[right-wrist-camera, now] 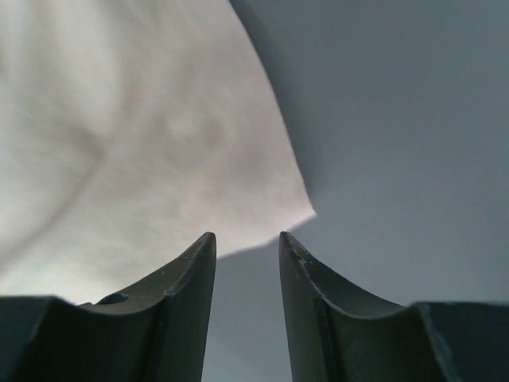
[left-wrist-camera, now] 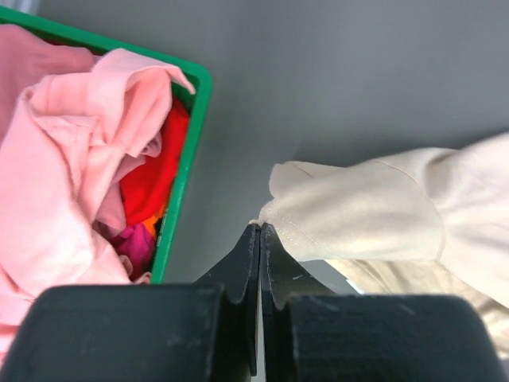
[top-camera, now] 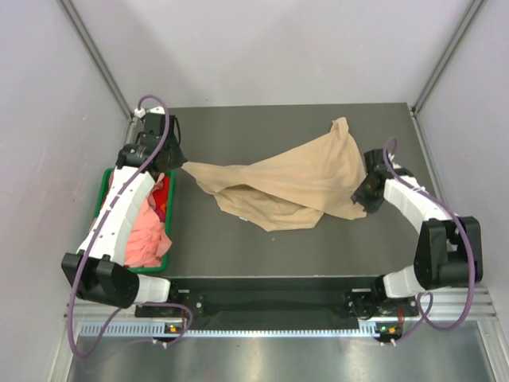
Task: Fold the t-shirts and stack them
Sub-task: Flatten the tshirt out
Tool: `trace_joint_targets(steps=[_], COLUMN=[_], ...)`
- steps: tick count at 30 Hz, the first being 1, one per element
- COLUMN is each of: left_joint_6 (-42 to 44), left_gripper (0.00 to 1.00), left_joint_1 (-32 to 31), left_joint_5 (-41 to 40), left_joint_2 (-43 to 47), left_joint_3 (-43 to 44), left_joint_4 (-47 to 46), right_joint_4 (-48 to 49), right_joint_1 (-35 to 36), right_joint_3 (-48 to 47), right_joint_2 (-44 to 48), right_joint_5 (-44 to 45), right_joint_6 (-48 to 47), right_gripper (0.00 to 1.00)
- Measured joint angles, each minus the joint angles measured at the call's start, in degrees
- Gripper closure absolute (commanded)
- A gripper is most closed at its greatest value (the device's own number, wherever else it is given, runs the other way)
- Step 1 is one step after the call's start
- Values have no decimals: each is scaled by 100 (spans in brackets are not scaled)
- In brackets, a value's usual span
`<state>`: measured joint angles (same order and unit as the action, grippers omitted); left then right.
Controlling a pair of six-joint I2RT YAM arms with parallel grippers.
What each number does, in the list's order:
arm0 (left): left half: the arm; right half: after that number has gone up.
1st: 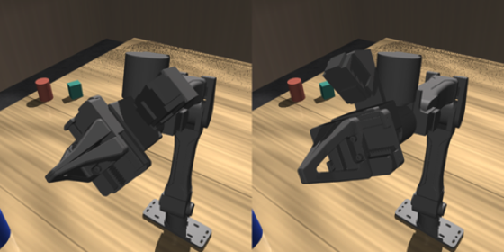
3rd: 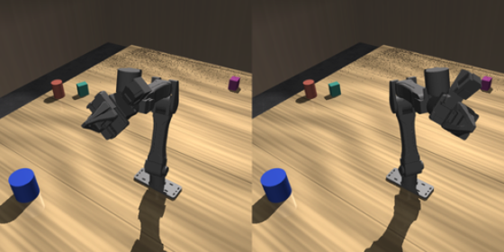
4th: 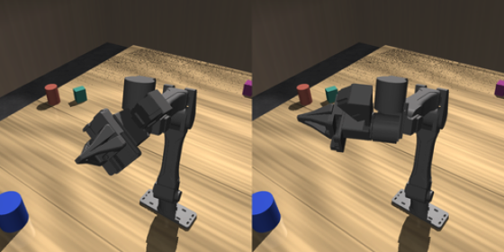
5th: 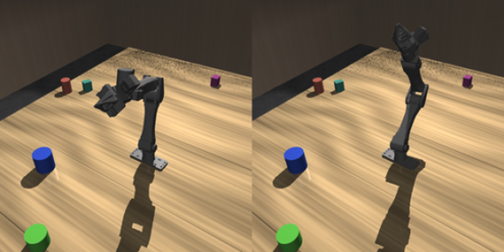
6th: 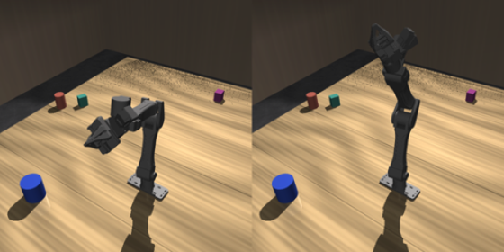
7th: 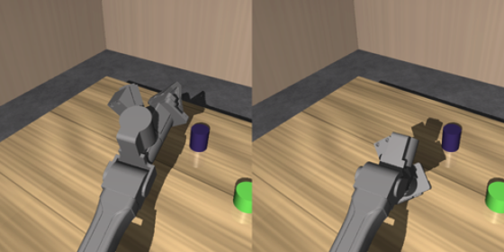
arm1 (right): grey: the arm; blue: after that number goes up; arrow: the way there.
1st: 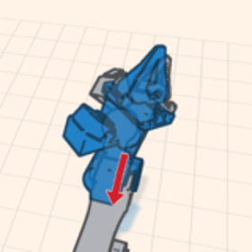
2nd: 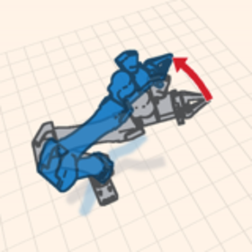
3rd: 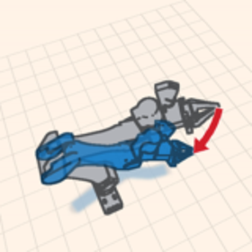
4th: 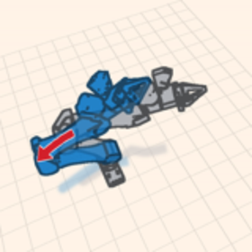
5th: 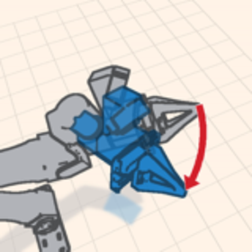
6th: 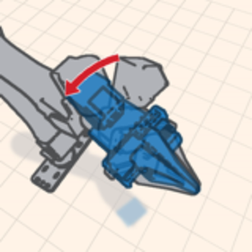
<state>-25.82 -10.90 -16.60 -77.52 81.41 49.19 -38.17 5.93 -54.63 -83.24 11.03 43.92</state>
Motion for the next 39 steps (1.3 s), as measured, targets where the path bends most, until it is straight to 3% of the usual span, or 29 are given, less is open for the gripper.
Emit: trace_joint_targets(steps=[7, 16, 25, 39], left_joint_6=[-11, -9, -17, -96], left_gripper=[100, 100, 100, 100], left_joint_1=[0, 2, 0, 0], left_joint_5=[549, 647, 442, 133], left_joint_2=[151, 151, 76, 81], left_joint_3=[-323, -365, -365, -485], left_joint_4=[-107, -151, -219, -317], right_joint_4=[297, 1283, 1878, 2037], right_joint_1=[2, 2, 2, 72], right_joint_3=[1102, 1161, 490, -1106], right_joint_2=[629, 293, -741, -2155], right_joint_5=[125, 520, 551, 177], right_joint_6=[538, 254, -450, -1360], right_gripper=[61, 67, 72, 68])
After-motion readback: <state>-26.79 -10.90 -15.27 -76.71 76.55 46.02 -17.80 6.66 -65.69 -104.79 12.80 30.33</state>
